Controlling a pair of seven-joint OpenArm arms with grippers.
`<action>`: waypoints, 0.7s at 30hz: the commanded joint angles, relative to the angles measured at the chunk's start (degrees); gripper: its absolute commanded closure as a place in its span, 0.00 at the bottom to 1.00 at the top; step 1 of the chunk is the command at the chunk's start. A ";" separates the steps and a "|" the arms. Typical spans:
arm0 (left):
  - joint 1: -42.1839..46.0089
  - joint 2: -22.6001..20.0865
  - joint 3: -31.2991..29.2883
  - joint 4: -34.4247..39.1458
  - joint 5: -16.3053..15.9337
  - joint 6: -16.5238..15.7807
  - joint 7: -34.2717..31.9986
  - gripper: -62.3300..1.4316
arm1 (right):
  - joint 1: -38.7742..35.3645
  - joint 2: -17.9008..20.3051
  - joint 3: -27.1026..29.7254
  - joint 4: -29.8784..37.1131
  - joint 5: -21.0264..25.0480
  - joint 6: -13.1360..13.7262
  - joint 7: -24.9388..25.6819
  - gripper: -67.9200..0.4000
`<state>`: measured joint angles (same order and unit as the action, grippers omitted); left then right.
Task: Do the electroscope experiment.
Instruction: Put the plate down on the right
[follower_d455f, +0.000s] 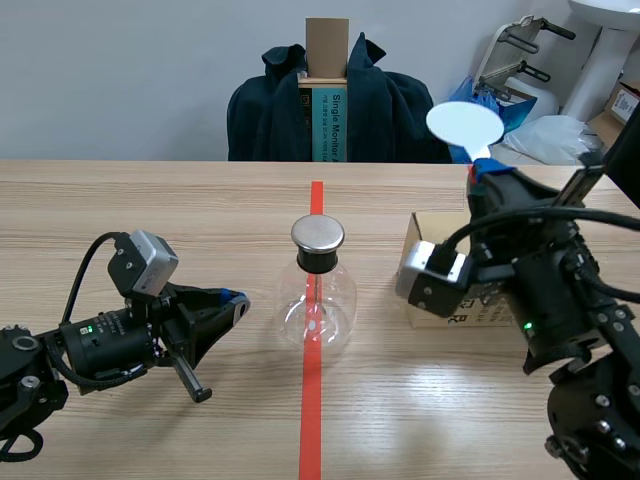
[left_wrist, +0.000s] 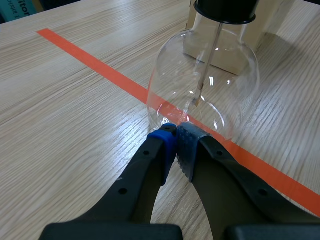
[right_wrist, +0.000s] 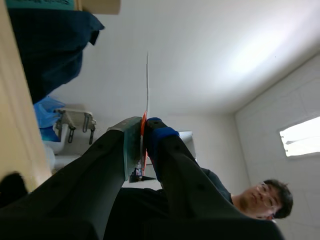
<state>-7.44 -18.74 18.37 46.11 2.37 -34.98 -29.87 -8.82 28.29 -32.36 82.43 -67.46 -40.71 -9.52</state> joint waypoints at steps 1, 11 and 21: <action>-0.31 -0.02 -0.28 1.42 -0.63 -0.04 -0.81 0.93 | -1.07 0.76 1.07 1.57 0.17 -0.44 -0.26 0.98; 2.36 -1.55 -0.50 6.67 -0.66 1.46 -0.13 0.93 | -8.09 1.57 2.19 1.57 2.73 -4.15 0.24 0.98; 22.58 -7.69 -8.83 36.06 -3.45 3.19 12.31 0.93 | -8.50 0.98 2.03 -4.61 6.93 -4.15 4.57 0.98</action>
<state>14.26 -26.33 10.33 81.06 0.16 -31.94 -17.54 -18.76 29.06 -30.39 78.06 -60.66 -41.52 -5.06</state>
